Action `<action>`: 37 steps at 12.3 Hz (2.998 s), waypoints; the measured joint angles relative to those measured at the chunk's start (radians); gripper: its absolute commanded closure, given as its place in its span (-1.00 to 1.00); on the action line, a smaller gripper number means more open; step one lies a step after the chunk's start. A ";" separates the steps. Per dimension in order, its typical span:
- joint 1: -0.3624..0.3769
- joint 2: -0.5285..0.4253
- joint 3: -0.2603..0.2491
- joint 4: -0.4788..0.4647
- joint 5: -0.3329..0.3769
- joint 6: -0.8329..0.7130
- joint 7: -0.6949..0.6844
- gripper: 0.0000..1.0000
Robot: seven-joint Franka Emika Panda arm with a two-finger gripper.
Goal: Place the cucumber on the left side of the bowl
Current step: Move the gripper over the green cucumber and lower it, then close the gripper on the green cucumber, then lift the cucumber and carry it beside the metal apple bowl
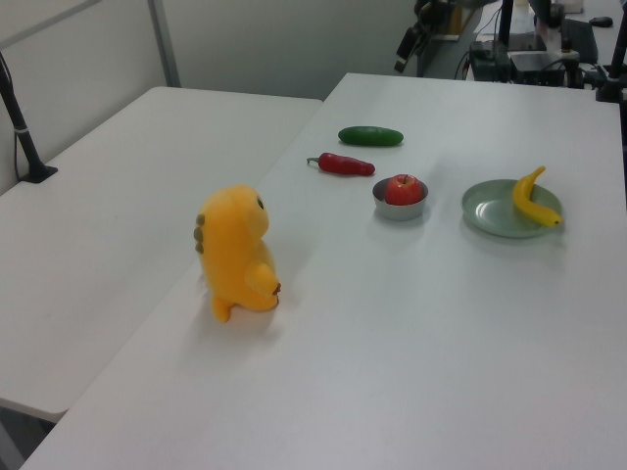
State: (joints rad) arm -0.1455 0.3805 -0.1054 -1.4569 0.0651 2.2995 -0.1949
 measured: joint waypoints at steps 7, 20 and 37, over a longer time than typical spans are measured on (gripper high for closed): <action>-0.022 0.209 0.000 0.007 0.000 0.341 -0.011 -1.00; -0.064 0.457 0.002 0.132 0.000 0.494 -0.038 -0.99; -0.071 0.372 0.032 0.115 -0.049 0.497 -0.038 0.81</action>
State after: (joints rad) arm -0.2167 0.7529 -0.0737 -1.3418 0.0160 2.7961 -0.2333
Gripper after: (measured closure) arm 0.542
